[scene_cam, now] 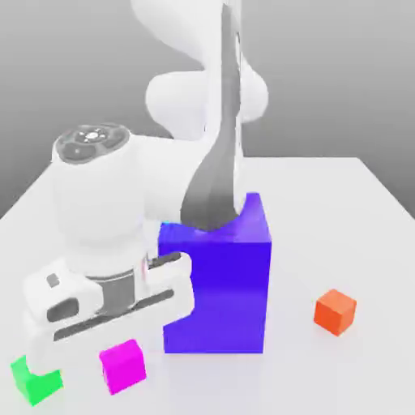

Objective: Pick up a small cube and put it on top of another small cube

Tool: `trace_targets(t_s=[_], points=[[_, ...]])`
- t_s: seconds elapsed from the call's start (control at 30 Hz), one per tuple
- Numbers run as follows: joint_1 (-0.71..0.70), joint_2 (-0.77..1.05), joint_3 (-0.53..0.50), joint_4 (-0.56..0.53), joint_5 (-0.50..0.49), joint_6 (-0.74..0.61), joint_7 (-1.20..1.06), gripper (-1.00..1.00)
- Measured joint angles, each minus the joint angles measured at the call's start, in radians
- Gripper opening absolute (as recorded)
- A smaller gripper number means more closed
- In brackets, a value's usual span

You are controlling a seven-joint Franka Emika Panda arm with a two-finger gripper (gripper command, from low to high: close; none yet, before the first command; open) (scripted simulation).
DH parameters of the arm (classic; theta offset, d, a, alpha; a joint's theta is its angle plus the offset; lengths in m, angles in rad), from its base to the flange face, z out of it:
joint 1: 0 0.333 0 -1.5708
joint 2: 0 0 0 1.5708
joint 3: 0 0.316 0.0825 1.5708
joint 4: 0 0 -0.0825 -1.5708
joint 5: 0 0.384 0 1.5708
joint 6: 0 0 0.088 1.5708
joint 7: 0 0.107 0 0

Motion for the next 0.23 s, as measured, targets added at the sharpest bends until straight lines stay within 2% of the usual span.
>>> trace_targets(t_s=[0.1,0.13,0.23], points=[[-0.104,0.094,-0.009,0.013,0.116,0.065,-0.043,-1.0],[-0.126,0.126,0.005,0.016,0.145,0.089,-0.06,1.0],[-0.126,0.126,0.005,0.016,0.145,0.089,-0.06,1.0]])
